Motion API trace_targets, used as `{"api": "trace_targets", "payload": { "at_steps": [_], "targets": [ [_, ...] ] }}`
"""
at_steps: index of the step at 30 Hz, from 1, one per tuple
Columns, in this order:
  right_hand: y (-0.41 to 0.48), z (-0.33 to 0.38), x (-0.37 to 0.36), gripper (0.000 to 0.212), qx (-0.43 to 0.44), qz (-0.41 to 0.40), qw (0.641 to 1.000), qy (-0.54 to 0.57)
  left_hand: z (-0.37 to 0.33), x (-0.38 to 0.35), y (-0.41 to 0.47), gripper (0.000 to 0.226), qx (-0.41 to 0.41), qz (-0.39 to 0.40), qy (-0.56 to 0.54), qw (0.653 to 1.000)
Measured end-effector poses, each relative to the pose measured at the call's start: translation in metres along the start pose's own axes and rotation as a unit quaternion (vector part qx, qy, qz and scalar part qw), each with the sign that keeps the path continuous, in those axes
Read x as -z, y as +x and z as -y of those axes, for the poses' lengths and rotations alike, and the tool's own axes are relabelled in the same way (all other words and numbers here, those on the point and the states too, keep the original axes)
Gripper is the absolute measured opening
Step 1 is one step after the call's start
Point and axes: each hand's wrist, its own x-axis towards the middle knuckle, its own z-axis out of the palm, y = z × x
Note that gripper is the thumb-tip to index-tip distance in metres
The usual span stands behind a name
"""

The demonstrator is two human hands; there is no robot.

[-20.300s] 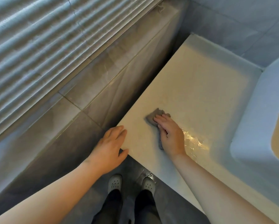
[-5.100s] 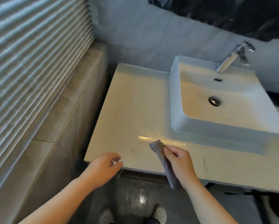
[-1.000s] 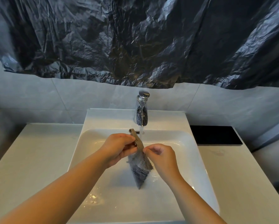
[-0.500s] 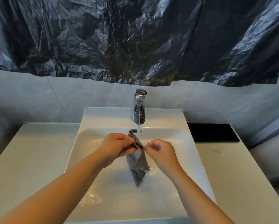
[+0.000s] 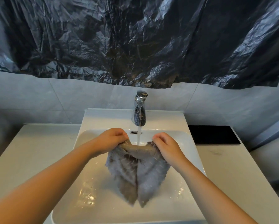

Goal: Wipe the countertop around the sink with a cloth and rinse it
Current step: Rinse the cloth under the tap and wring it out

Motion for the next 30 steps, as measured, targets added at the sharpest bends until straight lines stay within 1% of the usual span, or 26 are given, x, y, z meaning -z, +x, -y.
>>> {"api": "trace_targets", "payload": {
  "at_steps": [1, 3, 4, 5, 6, 7, 8, 10, 13, 15, 17, 19, 20, 24, 26, 28, 29, 30],
  "targets": [
    [0.001, 0.000, 0.003, 0.021, 0.002, 0.040, 0.999, -0.008, 0.000, 0.004, 0.000, 0.016, -0.007, 0.002, 0.012, 1.000],
    [0.004, -0.006, 0.008, 0.040, -0.024, 0.137, 0.989, -0.042, 0.001, 0.008, 0.002, 0.013, -0.021, -0.013, 0.030, 0.999],
    [0.005, -0.010, 0.009, 0.044, -0.034, 0.171, 0.982, -0.068, 0.002, 0.008, 0.003, 0.011, -0.030, -0.022, 0.041, 0.998],
    [0.008, -0.014, 0.010, 0.040, -0.031, 0.184, 0.978, -0.090, 0.003, 0.006, 0.004, 0.010, -0.040, -0.028, 0.054, 0.997],
    [0.010, -0.016, 0.009, 0.030, -0.021, 0.176, 0.979, -0.100, 0.004, 0.004, 0.005, 0.011, -0.046, -0.030, 0.073, 0.996],
    [0.014, -0.018, 0.009, 0.018, -0.013, 0.154, 0.983, -0.094, 0.005, 0.001, 0.008, 0.013, -0.051, -0.031, 0.090, 0.994],
    [0.018, -0.017, 0.008, 0.011, -0.007, 0.128, 0.989, -0.080, 0.007, -0.003, 0.011, 0.015, -0.047, -0.026, 0.106, 0.993],
    [0.027, -0.013, 0.006, 0.012, -0.014, 0.076, 0.997, -0.032, 0.010, -0.010, 0.013, 0.021, -0.037, -0.008, 0.131, 0.991],
    [0.038, -0.004, 0.000, 0.021, -0.025, 0.053, 0.998, 0.014, 0.013, -0.019, 0.016, 0.025, -0.035, 0.006, 0.141, 0.989],
    [0.045, -0.003, -0.007, 0.027, -0.017, 0.048, 0.999, 0.004, 0.011, -0.019, 0.018, 0.032, -0.026, -0.008, 0.099, 0.995],
    [0.049, -0.007, -0.017, 0.024, -0.017, 0.052, 0.998, 0.011, 0.011, -0.014, 0.022, 0.030, 0.002, -0.026, -0.018, 0.999],
    [0.048, -0.015, -0.026, 0.017, -0.041, 0.052, 0.997, 0.044, 0.014, -0.010, 0.026, 0.027, 0.031, -0.033, -0.149, 0.988],
    [0.045, -0.020, -0.031, 0.020, -0.059, 0.061, 0.994, 0.068, 0.014, -0.010, 0.025, 0.026, 0.042, -0.035, -0.187, 0.981],
    [0.028, -0.043, -0.048, 0.038, -0.117, 0.164, 0.965, 0.168, 0.016, -0.017, 0.025, 0.030, 0.048, -0.047, -0.202, 0.977],
    [0.018, -0.054, -0.055, 0.045, -0.132, 0.201, 0.953, 0.186, 0.014, -0.021, 0.027, 0.029, 0.049, -0.062, -0.259, 0.963],
    [0.013, -0.057, -0.059, 0.042, -0.123, 0.189, 0.963, 0.145, 0.013, -0.023, 0.029, 0.028, 0.049, -0.083, -0.290, 0.952],
    [0.012, -0.056, -0.059, 0.036, -0.111, 0.156, 0.973, 0.129, 0.014, -0.023, 0.030, 0.030, 0.043, -0.102, -0.269, 0.957],
    [0.012, -0.055, -0.059, 0.033, -0.099, 0.109, 0.981, 0.127, 0.017, -0.024, 0.031, 0.031, 0.033, -0.125, -0.222, 0.966]
  ]
}}
